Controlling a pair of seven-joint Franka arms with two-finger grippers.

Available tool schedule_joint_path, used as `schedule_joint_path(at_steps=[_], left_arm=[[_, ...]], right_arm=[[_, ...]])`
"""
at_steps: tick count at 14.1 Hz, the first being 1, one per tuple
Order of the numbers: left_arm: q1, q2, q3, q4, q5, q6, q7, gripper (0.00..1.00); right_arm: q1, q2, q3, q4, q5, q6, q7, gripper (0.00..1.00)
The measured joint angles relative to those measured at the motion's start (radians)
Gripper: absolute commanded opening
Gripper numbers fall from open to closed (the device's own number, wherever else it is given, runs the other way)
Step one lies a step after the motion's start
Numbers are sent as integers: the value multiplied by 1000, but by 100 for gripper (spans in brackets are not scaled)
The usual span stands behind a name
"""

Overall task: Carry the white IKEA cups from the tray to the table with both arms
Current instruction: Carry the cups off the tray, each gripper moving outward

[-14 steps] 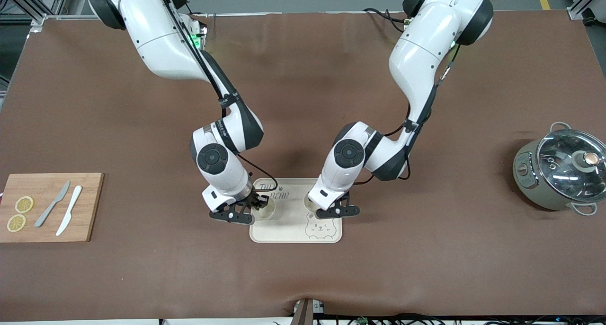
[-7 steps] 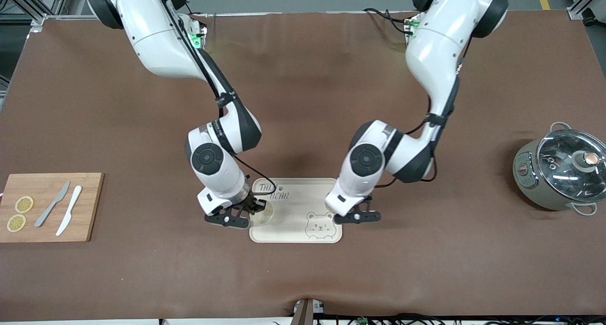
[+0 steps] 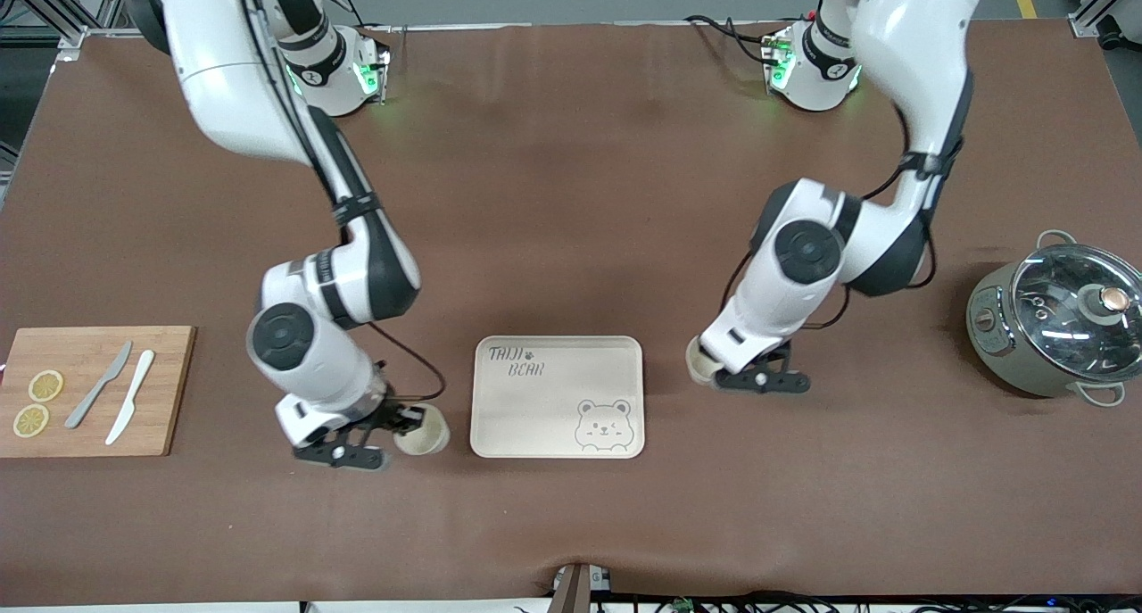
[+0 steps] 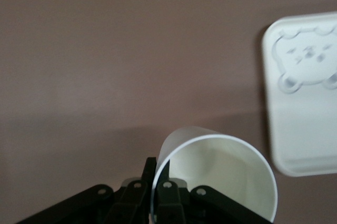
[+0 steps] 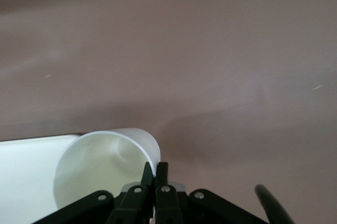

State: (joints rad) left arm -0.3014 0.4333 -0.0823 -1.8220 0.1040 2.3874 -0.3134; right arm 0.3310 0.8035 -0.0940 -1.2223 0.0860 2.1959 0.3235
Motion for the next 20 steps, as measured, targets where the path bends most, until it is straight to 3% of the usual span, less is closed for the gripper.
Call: schedule_joint_path(at_steps=[4, 7, 9, 13, 19, 20], left_arm=[[138, -207, -4, -434, 0, 257, 191, 0], [183, -269, -6, -626, 0, 409, 239, 0], [184, -273, -11, -674, 0, 446, 239, 0], [184, -272, -18, -684, -5, 450, 232, 0], [185, -244, -33, -687, -72, 450, 231, 0], [185, -243, -35, -687, -72, 450, 231, 46]], right_arm=[[-123, 0, 0, -1, 2, -9, -230, 0], [-206, 0, 1, -8, 2, -17, -386, 0], [-253, 2, 1, -23, 4, -18, -481, 0], [-326, 13, 4, -34, 9, -18, -622, 0], [-356, 28, 6, -63, 96, -15, -725, 0], [-356, 34, 6, -64, 97, -14, -726, 2]])
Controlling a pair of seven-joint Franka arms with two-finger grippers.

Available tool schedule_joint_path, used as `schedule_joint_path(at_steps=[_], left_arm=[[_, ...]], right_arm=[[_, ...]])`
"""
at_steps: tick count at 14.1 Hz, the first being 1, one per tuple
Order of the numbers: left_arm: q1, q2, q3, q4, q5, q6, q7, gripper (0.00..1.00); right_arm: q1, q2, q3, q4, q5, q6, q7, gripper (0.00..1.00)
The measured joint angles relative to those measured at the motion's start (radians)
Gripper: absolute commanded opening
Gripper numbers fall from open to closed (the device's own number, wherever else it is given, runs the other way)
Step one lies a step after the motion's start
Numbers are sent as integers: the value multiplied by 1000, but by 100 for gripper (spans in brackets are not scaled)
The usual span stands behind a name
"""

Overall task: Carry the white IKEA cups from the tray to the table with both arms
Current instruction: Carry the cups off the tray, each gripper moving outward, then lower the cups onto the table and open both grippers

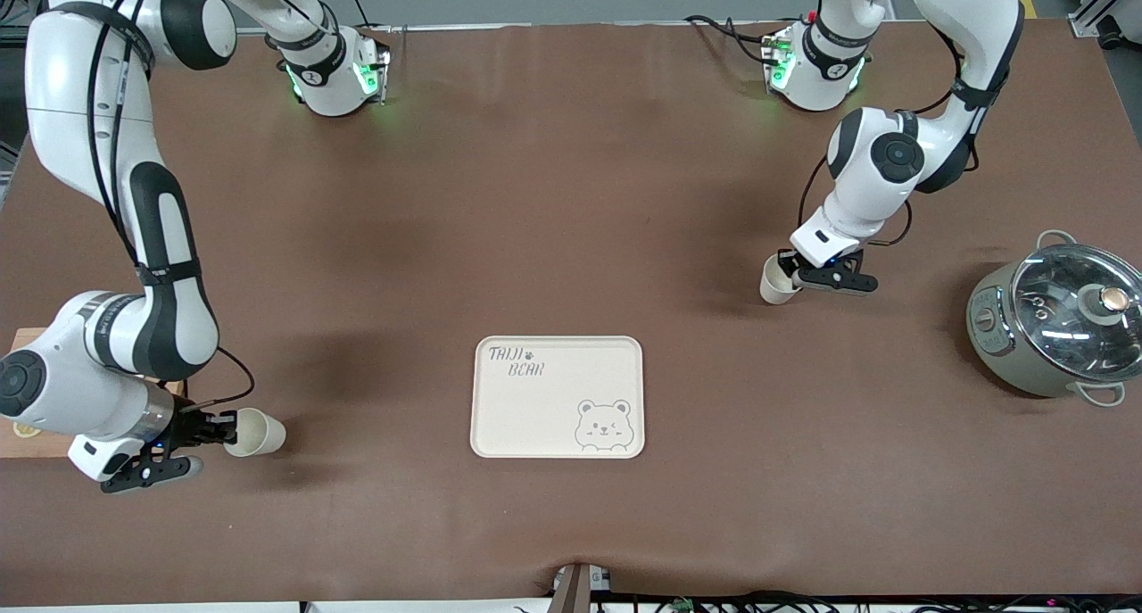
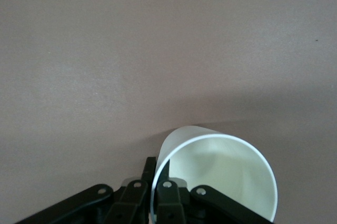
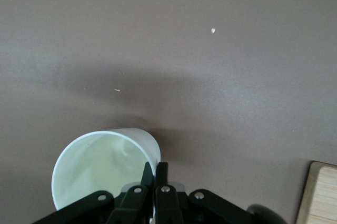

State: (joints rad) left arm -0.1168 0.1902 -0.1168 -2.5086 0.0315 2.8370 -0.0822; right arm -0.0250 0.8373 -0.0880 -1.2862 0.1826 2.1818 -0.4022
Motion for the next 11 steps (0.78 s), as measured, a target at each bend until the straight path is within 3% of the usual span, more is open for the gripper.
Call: schedule_joint_path(at_steps=[1, 5, 6, 8, 11], left_arm=[[0, 1, -1, 0, 0, 0, 0, 99], [0, 2, -8, 16, 0, 0, 2, 100], [0, -1, -8, 30, -4, -17, 2, 100], [0, -25, -8, 122, -31, -208, 2, 100], [4, -67, -8, 439, -58, -661, 2, 100]], right_arm=[[0, 6, 1, -1, 0, 1, 0, 10], [0, 19, 7, -2, 0, 4, -1, 73], [0, 19, 9, -2, 0, 4, -1, 96], [0, 19, 12, -2, 0, 4, -1, 100], [0, 15, 11, 6, 0, 3, -3, 100]])
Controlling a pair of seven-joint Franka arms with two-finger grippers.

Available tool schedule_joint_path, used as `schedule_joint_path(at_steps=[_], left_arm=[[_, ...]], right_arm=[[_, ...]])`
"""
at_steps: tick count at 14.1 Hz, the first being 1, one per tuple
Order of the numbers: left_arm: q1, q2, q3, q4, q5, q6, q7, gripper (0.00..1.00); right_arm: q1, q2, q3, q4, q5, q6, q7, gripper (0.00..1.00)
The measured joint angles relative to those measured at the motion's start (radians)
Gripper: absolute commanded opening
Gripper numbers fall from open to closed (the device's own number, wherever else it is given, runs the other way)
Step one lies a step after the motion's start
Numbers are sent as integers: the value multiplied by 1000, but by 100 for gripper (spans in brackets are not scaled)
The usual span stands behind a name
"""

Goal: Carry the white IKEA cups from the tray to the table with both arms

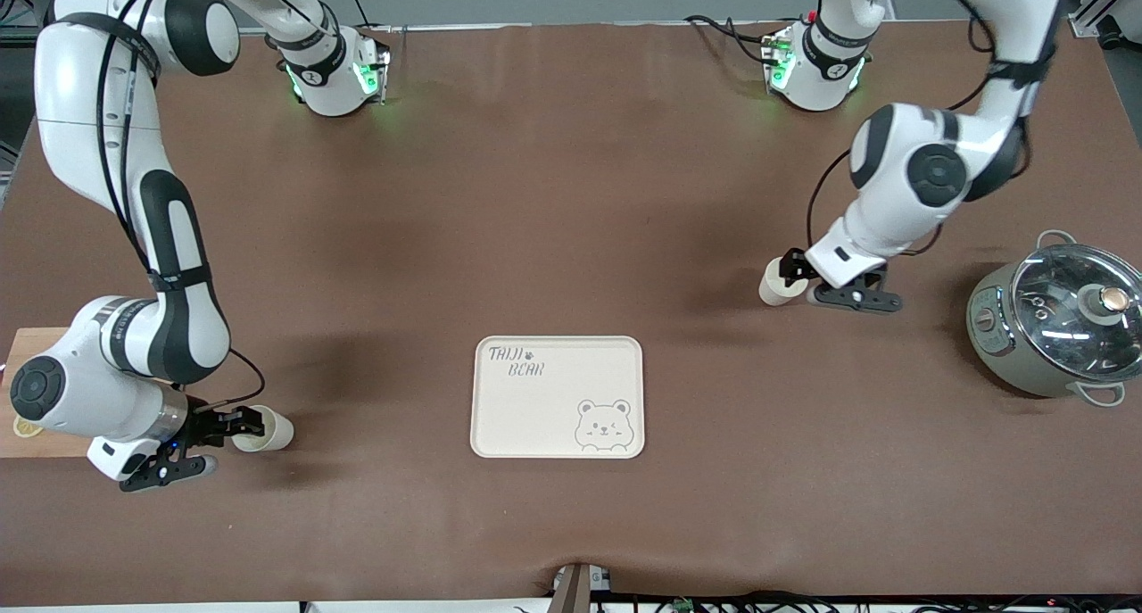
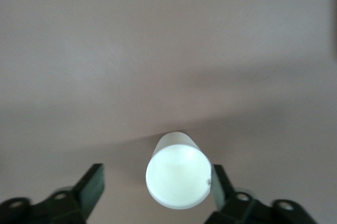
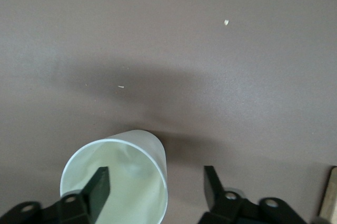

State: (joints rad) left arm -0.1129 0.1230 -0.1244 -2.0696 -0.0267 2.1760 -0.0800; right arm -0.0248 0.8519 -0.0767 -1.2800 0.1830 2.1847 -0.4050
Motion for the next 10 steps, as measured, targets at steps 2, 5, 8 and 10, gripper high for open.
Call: schedule_joint_path(at_steps=[2, 5, 8, 10], left_arm=[[15, 9, 2, 223, -1, -249, 0, 100], [50, 84, 5, 398, -1, -319, 8, 100], [54, 156, 7, 480, 3, -318, 11, 100], [71, 152, 10, 518, 30, -318, 71, 100]], right_arm=[[1, -15, 1, 7, 0, -23, 0, 100], [1, -64, 0, 19, -1, -54, -2, 100], [0, -145, -4, 27, -2, -119, 10, 100], [-1, -204, -13, 29, -2, -191, 48, 100]])
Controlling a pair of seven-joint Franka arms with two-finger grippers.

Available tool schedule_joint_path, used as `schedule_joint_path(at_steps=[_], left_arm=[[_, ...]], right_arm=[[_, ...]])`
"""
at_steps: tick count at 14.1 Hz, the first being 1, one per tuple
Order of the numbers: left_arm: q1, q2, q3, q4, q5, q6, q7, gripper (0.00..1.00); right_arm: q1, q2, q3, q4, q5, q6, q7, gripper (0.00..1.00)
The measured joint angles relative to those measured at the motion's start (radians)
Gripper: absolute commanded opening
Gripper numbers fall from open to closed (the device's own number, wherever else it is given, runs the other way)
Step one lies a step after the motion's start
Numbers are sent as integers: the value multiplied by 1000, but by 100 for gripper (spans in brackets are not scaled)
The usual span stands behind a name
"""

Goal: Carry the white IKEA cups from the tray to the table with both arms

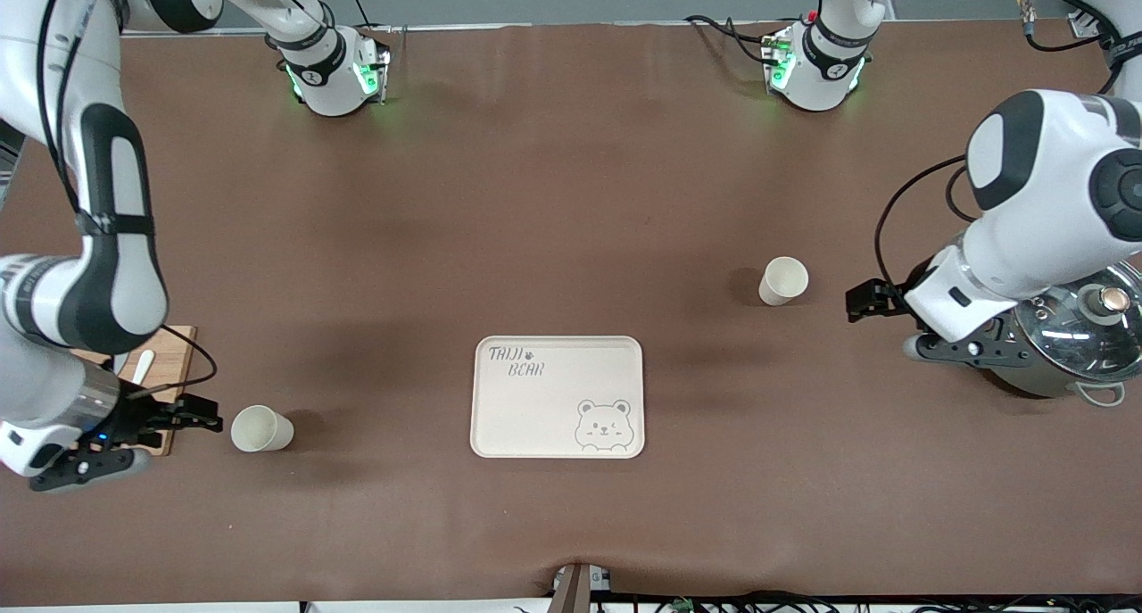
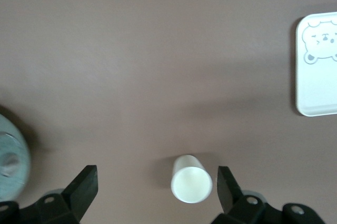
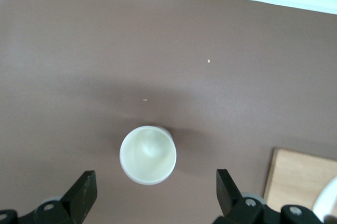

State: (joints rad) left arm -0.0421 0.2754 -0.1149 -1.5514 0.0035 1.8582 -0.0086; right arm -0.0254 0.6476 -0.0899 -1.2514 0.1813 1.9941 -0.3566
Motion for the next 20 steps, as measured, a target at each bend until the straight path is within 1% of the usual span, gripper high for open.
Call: schedule_joint_path(at_steps=[2, 5, 8, 10, 12, 16, 18, 20], left_arm=[[19, -40, 4, 25, 10, -11, 66, 100], [29, -143, 9, 30, 11, -120, 90, 100], [24, -225, 9, 28, 11, -216, 90, 100], [17, -248, 9, 23, 11, -237, 88, 100], [12, -247, 9, 19, 11, -238, 88, 100], [16, -243, 10, 12, 11, -238, 87, 100], [17, -243, 13, 12, 11, -238, 86, 100], [26, -243, 15, 11, 11, -238, 85, 100]], right_arm=[[0, -64, -8, 1, -9, -82, 57, 100], [0, -154, -11, 0, -42, -192, 142, 100], [0, -232, -11, 0, -49, -295, 189, 100], [0, -281, -12, -1, -56, -346, 197, 100], [-1, -328, -13, -10, -68, -384, 245, 100], [1, -459, 1, -119, -123, -397, 310, 100], [2, -519, 11, -187, -129, -390, 315, 100], [2, -572, 15, -269, -130, -346, 317, 100]])
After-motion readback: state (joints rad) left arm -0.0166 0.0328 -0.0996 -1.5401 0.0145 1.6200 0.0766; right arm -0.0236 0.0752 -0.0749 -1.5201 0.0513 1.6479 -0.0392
